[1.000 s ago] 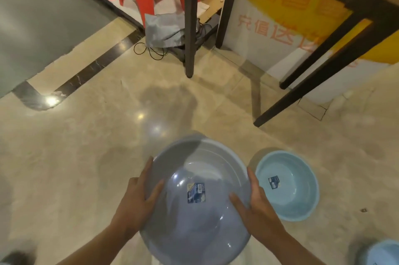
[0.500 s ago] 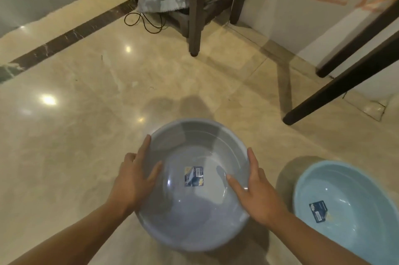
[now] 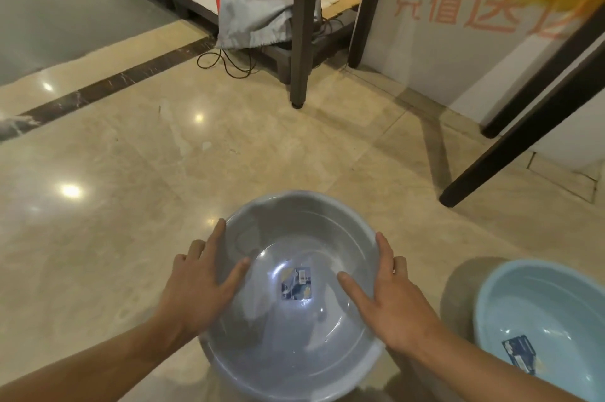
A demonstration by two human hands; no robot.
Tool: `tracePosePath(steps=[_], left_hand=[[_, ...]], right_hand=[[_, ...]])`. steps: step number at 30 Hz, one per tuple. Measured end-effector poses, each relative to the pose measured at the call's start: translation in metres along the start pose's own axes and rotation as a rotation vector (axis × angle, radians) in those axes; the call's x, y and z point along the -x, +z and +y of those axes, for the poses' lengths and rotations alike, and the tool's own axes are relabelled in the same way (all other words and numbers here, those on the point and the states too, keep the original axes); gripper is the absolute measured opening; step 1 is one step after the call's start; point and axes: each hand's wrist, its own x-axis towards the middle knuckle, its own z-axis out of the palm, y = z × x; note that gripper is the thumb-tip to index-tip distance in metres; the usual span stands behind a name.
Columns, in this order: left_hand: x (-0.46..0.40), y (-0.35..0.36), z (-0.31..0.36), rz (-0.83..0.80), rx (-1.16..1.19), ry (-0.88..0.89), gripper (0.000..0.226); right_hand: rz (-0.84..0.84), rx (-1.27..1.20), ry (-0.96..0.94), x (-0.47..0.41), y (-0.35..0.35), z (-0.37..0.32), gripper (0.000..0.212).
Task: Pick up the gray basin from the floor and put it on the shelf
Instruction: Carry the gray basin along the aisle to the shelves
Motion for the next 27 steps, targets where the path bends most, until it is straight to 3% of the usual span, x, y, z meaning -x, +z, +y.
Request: tracePosePath(steps=[6,10,16,22,27], left_hand=[[0.006,-0.007,-0.004,-0.103,0.082,0.010,0.098],[0.006,0.001,-0.004,-0.110,0.163,0.005,0.101],[0.005,0.001,-0.012,-0.052,0.249,0.042,0.101],[0.018,-0.028,0.027,-0.063,0.207,0.047,0.100],[0.047,-0.079,0.100,-0.145,0.093,0.003,0.097]], right_hand=[[-0.022,0.198,0.009,-0.001,-0.006,-0.002,0.112],[-0.052,-0.012,-0.015,0.001,0.001,0.006,0.114],[0.034,-0.409,-0.029,0.000,0.010,0.015,0.104],[0.027,-0.494,0.103,0.029,-0.013,0.017,0.100],[0.063,-0.409,0.193,0.119,-0.074,0.026,0.092]])
